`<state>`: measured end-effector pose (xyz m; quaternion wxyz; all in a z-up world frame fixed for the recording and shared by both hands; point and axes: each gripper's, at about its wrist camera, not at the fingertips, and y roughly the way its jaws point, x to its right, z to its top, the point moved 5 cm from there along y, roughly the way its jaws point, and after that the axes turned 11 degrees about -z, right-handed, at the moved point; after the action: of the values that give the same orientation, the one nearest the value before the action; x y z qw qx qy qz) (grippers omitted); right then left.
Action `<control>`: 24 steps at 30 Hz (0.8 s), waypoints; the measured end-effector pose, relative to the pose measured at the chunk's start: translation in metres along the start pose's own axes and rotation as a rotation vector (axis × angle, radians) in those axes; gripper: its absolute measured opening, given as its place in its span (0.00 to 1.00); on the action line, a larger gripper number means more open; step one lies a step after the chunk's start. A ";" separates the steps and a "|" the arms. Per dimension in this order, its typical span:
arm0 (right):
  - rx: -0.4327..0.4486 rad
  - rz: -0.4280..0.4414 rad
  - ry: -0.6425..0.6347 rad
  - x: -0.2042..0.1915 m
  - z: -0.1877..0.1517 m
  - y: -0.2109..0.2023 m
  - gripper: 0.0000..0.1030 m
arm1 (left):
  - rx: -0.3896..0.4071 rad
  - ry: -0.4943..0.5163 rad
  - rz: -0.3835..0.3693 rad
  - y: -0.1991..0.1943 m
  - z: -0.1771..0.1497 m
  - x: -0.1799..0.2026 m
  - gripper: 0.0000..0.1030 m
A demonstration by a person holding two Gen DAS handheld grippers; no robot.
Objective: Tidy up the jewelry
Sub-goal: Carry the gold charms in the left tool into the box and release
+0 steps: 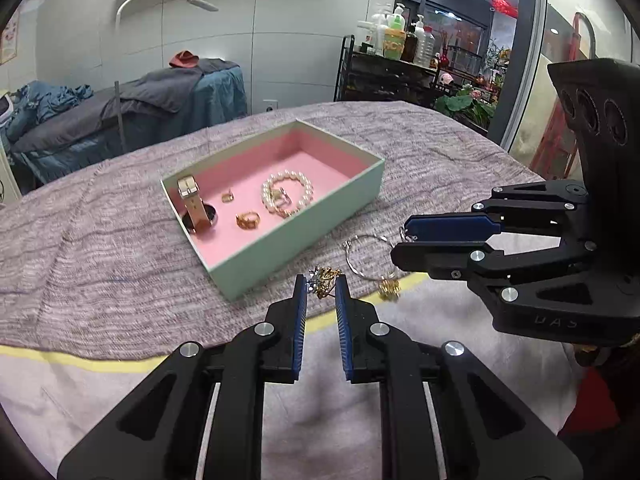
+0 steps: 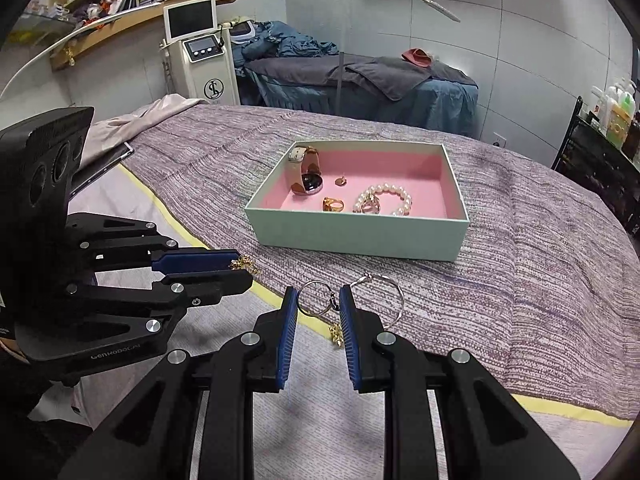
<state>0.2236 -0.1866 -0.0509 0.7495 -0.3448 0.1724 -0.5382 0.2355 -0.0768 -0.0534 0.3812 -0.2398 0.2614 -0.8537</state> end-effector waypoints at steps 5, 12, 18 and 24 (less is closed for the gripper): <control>0.019 0.006 0.013 0.001 0.018 0.004 0.20 | 0.021 0.009 0.027 0.001 0.021 -0.013 0.14; 0.040 -0.020 0.024 0.007 0.043 0.016 0.20 | -0.009 -0.031 0.013 0.025 0.043 -0.039 0.14; 0.004 -0.049 0.065 0.020 0.064 0.048 0.20 | -0.086 -0.073 0.042 0.059 0.055 -0.066 0.14; -0.069 -0.074 0.077 0.027 0.073 0.089 0.20 | -0.144 -0.068 0.054 0.080 0.056 -0.073 0.14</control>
<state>0.3403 -0.1708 -0.0586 0.7095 -0.3558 0.2069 -0.5721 0.3554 -0.0804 -0.0769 0.3947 -0.2882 0.3156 -0.8134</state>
